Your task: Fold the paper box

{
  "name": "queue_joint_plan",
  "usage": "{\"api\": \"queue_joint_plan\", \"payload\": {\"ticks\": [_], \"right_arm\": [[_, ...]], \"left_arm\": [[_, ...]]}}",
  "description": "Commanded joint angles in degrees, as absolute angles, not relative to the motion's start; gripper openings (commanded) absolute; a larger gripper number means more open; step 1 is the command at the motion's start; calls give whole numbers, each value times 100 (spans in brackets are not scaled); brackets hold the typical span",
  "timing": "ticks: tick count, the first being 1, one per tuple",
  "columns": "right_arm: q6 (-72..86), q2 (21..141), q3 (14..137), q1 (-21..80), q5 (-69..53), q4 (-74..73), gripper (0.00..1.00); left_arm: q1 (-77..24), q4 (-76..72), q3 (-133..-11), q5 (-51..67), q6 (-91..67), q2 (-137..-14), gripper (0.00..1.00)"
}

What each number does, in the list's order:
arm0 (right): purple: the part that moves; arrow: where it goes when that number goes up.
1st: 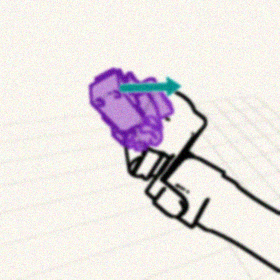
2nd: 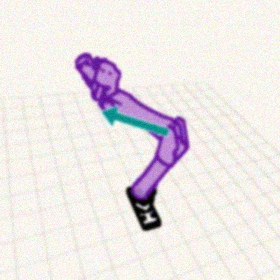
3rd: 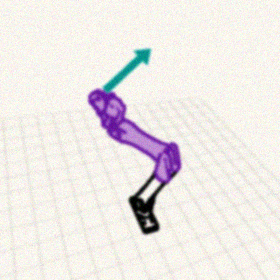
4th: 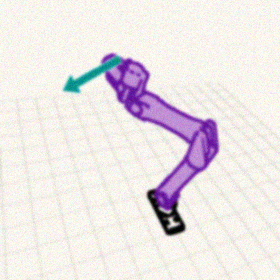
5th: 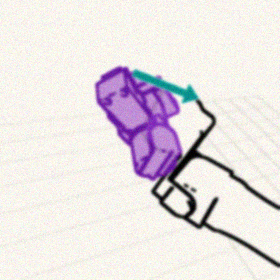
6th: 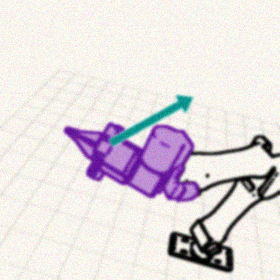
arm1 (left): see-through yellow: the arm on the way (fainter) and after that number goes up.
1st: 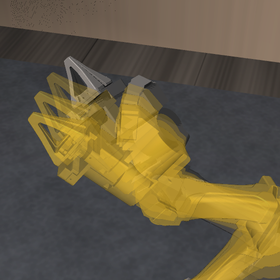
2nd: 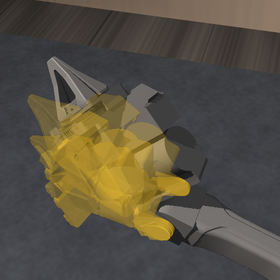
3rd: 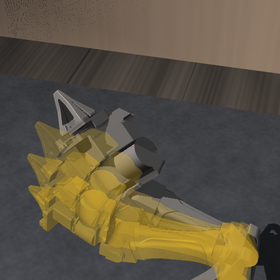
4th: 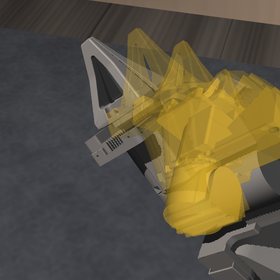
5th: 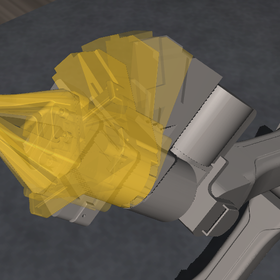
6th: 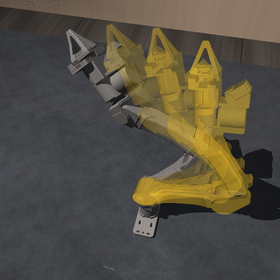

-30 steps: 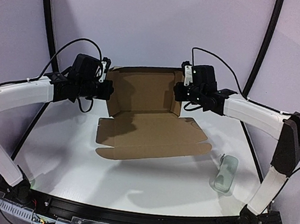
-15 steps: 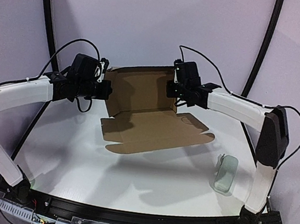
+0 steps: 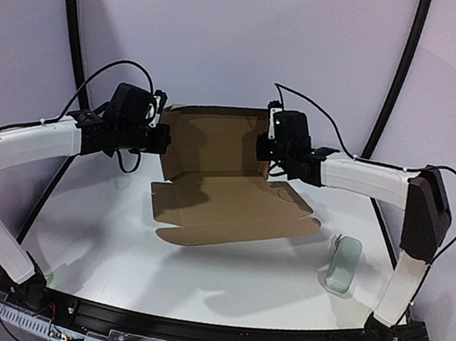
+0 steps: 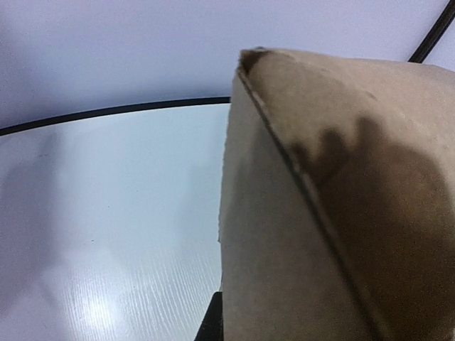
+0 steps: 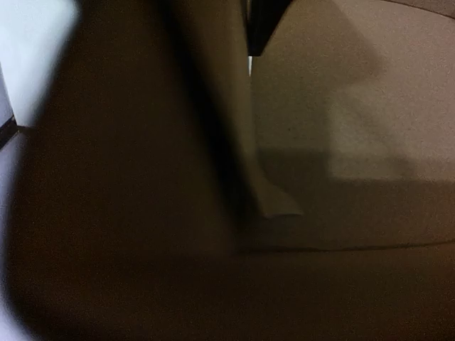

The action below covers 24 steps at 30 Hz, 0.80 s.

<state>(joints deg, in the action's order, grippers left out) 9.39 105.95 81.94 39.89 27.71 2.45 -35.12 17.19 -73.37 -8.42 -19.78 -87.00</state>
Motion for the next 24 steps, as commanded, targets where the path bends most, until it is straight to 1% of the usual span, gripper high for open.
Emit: {"api": "queue_joint_plan", "payload": {"ticks": [1, 7, 10, 14, 19, 22, 24], "right_arm": [[825, 10215, 7959, 3751, 2655, 384, 24], [929, 9823, 7828, 3751, 2415, 220, 43], [825, 9626, 7828, 3744, 2296, 97, 59], [695, 9399, 7798, 3744, 1926, 20, 73], [619, 9151, 7851, 3736, 1684, -307, 98], [591, 8955, 7802, 3730, 1656, -361, 98], [470, 8748, 7757, 3726, 1380, -379, 98]], "left_arm": [[-3533, 1299, -7621, -702, -2024, -8554, 1], [-3533, 1279, -7636, -947, -1926, -8680, 1], [-3535, 1265, -7650, -977, -1898, -8769, 1], [-3526, 1262, -7689, -1045, -1882, -8927, 1], [-3516, 1282, -7713, -1188, -1872, -9077, 1], [-3516, 1251, -7706, -1209, -1828, -9147, 1], [-3514, 1241, -7707, -1251, -1796, -9186, 1]]}}
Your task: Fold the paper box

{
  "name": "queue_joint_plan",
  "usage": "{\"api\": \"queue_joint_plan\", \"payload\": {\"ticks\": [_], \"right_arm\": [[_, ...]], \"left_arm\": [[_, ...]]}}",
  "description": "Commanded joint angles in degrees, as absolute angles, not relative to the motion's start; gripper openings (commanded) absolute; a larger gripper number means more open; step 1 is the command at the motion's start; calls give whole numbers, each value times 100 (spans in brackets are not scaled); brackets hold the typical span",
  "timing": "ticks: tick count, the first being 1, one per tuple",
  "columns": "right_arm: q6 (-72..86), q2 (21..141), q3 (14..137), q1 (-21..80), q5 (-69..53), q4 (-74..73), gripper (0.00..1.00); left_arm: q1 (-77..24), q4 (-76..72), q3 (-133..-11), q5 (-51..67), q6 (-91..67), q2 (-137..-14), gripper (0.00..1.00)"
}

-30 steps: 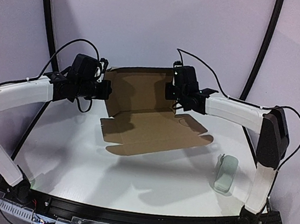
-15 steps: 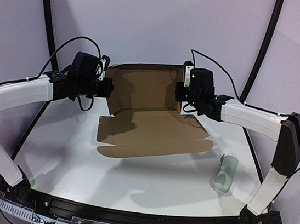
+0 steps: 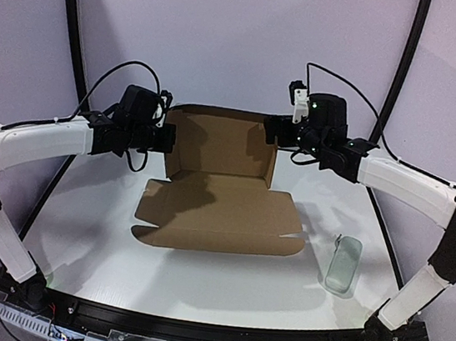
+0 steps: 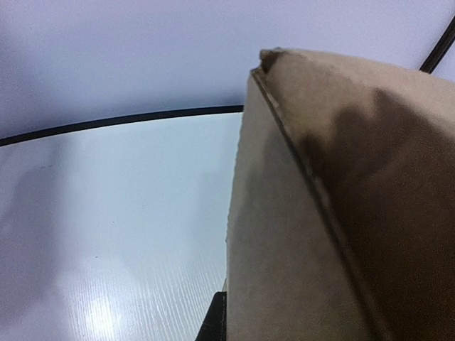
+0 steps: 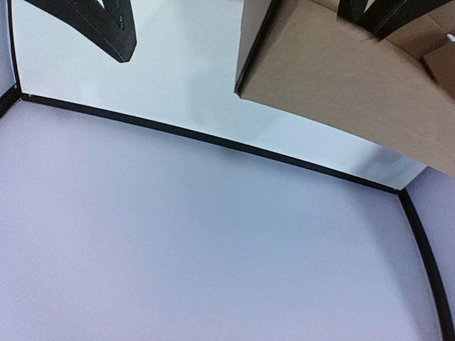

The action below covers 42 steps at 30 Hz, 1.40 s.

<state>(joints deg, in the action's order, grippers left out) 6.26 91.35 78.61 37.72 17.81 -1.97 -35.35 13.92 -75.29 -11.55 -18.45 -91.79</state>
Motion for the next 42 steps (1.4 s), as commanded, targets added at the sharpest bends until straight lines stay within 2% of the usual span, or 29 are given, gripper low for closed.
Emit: {"api": "queue_joint_plan", "payload": {"ticks": [1, 5, 10, 12, 16, 21, 27, 31, 42], "right_arm": [[348, 8651, 7725, 3726, 1116, -371, 98], [-134, 8357, 7530, 3720, 105, -49, 98], [22, 8581, 7917, 3696, 317, -50, 98], [196, 8866, 8256, 3684, 525, -196, 94], [451, 9425, 8672, 3643, 832, -341, 81], [548, 9925, 8647, 3637, 647, -99, 75], [355, 10262, 8413, 3639, 331, 316, 70], [395, 10522, 8216, 3638, 329, 735, 64], [814, 10949, 7888, 3556, 176, 830, 59]], "left_arm": [[-3512, 1218, -7694, -1273, -1768, -9222, 1], [-3515, 541, -7384, -1433, -1536, -9339, 1], [-3507, -1280, -6630, -1532, -992, -9710, 1], [-3507, -1856, -6478, -1645, -933, -9832, 1], [-3515, -2981, -6088, -1864, -745, -10150, 1], [-3511, -4077, -5708, -1989, -563, -10552, 1], [-3510, -4519, -5543, -2049, -556, -10766, 1], [-3514, -4723, -5427, -2016, -486, -10861, 1], [-3509, -4842, -5344, -1870, -483, -11100, 1]]}}
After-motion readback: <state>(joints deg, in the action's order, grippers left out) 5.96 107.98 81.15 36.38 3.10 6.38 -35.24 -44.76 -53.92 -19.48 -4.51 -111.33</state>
